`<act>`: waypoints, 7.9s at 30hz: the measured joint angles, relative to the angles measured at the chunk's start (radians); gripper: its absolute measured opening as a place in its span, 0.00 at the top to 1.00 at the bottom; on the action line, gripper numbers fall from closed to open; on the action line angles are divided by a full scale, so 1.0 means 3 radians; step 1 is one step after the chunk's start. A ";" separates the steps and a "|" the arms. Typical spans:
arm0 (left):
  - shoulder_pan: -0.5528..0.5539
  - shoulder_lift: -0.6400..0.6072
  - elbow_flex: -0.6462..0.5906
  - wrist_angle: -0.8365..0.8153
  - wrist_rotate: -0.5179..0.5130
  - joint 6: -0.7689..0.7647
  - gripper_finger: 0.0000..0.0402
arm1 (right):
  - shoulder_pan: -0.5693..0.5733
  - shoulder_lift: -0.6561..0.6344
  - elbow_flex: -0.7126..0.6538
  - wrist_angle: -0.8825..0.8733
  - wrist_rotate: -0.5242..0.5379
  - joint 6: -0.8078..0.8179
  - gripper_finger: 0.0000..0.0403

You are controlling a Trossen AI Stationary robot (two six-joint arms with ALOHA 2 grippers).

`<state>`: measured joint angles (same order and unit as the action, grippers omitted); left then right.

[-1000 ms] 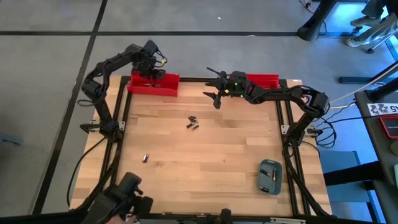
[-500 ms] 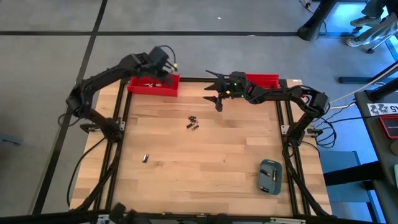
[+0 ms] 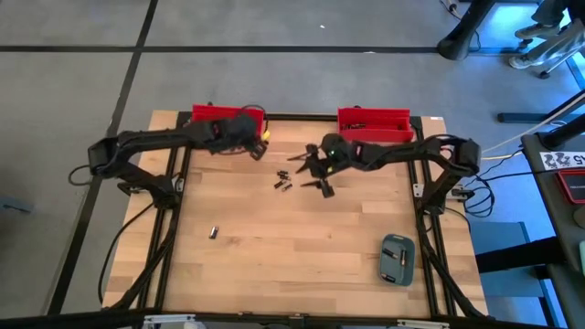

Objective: Sort batteries
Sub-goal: Put the small black battery into the right red bin, then adjust the right red bin, then put the small black battery into the right red bin

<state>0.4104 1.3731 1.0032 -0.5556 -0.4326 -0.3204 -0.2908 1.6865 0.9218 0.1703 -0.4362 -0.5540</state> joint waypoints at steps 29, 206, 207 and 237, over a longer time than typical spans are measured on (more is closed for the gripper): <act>-0.1336 -0.0282 -0.1693 0.2287 -0.0653 -0.0769 0.76 | 0.0137 0.1312 0.0005 0.1340 0.0111 0.0620 0.46; -0.2011 -0.0126 -0.1687 0.2393 -0.1187 -0.1026 0.76 | 0.0138 0.1389 0.0015 0.1495 0.0928 0.1642 0.65; -0.2015 -0.0126 -0.1687 0.2389 -0.1187 -0.1027 0.76 | 0.0137 0.1386 0.0018 0.1439 0.0943 0.1633 0.67; -0.2017 -0.0126 -0.1689 0.2319 -0.1188 -0.1074 0.76 | 0.0084 -0.0196 -0.0009 -0.0639 0.2004 0.1422 0.97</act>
<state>-0.1947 1.3352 0.4965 0.1401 -0.7889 -0.6426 -0.2656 1.6278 0.9191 -0.0215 0.1651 -0.1273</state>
